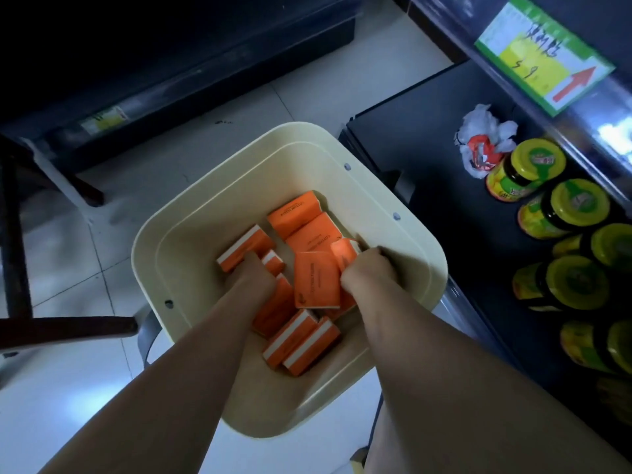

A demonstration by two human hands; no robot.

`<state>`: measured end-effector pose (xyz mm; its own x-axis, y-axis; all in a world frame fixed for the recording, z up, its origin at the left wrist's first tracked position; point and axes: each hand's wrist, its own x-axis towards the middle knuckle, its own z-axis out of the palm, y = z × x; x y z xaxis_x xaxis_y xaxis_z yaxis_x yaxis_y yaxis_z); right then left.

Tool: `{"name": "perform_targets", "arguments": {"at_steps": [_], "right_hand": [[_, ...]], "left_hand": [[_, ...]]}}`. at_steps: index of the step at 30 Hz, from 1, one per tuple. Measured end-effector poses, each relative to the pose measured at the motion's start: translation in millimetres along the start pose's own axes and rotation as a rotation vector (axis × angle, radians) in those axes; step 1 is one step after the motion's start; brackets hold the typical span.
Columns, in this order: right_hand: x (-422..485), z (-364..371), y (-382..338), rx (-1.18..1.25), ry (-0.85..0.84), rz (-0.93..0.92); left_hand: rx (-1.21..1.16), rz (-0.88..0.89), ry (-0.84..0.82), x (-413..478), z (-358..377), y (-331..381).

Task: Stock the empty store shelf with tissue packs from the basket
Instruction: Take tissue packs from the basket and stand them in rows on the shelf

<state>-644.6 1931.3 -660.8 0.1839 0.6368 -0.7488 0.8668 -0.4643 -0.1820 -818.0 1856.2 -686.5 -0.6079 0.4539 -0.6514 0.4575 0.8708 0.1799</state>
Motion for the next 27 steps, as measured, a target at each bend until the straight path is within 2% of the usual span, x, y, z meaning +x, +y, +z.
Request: {"name": "perform_targets", "arguments": {"at_steps": [3, 6, 13, 16, 20, 24, 27], "right_hand": [[-5.1, 2.9, 1.9, -0.040, -0.094, 0.007], [-5.0, 0.5, 6.2, 0.091, -0.181, 0.012], [-15.8, -7.0, 13.7, 0.038, -0.068, -0.143], [-25.6, -16.6, 14.1, 0.160, -0.030, -0.179], [-45.8, -41.1, 17.4, 0.314, -0.093, -0.229], [-73.3, -85.8, 15.5, 0.304, -0.196, -0.356], [-85.5, -107.9, 12.2, 0.482, -0.251, -0.419]], "left_hand": [[-0.009, 0.036, 0.031, -1.4, 2.0, -2.1], [-0.055, 0.118, 0.056, -12.1, 3.9, 3.0], [-0.100, 0.083, 0.060, -33.0, -1.9, -2.4], [-0.116, 0.094, 0.092, -38.4, -10.2, -2.8], [-0.202, 0.128, 0.144, -46.9, -35.8, -5.1], [-0.407, 0.196, 0.193, -70.2, -78.4, 8.1], [-0.765, 0.248, 0.129, -100.4, -106.4, 21.4]]}}
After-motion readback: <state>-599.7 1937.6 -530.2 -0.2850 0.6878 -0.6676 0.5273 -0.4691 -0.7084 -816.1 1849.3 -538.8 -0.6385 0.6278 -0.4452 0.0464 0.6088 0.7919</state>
